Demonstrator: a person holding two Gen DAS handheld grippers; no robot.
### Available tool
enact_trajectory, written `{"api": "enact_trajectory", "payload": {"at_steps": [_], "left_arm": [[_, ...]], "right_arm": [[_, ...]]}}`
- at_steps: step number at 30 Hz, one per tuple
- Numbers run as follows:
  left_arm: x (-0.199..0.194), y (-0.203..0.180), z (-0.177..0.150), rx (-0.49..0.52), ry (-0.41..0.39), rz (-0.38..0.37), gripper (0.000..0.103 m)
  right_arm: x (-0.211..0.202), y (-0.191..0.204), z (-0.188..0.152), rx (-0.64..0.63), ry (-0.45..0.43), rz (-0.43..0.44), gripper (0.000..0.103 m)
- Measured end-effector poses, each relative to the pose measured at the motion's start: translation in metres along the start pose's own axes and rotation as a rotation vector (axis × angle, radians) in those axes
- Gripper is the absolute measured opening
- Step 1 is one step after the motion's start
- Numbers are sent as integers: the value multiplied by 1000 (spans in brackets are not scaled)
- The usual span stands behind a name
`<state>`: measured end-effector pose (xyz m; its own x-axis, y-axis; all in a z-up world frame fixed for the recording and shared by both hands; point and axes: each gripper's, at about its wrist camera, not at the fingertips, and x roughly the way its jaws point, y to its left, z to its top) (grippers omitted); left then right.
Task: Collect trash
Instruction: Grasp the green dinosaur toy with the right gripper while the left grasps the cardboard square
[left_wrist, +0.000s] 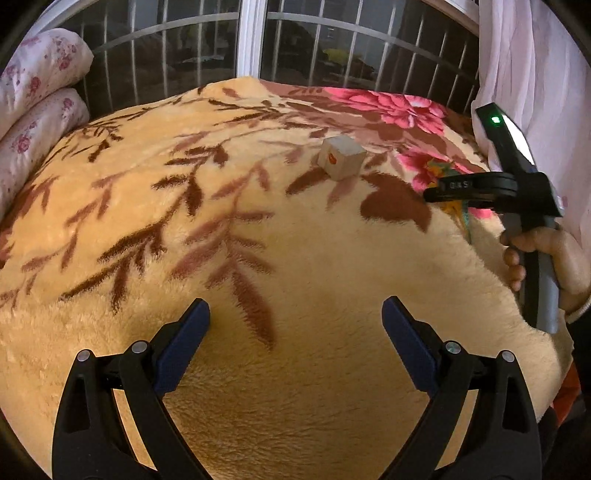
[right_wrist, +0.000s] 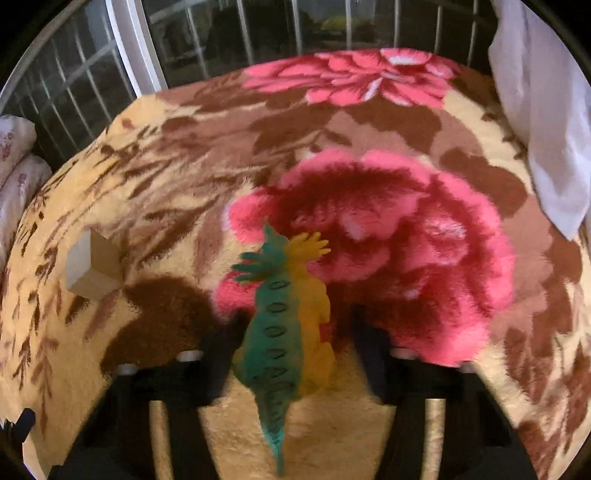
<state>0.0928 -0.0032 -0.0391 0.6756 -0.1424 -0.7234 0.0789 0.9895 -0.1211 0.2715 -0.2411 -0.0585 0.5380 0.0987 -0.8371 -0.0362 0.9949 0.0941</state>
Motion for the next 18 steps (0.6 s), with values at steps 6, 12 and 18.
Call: {"api": "enact_trajectory", "payload": {"at_steps": [6, 12, 18], "left_arm": [[4, -4, -1, 10, 9, 41, 92], [6, -13, 13, 22, 59, 44, 92], [24, -33, 60, 4, 55, -12, 92]], "right_arm": [[-44, -9, -25, 39, -66, 84, 40], [-110, -4, -79, -8, -157, 206, 40], [-162, -11, -129, -27, -238, 277, 40]]}}
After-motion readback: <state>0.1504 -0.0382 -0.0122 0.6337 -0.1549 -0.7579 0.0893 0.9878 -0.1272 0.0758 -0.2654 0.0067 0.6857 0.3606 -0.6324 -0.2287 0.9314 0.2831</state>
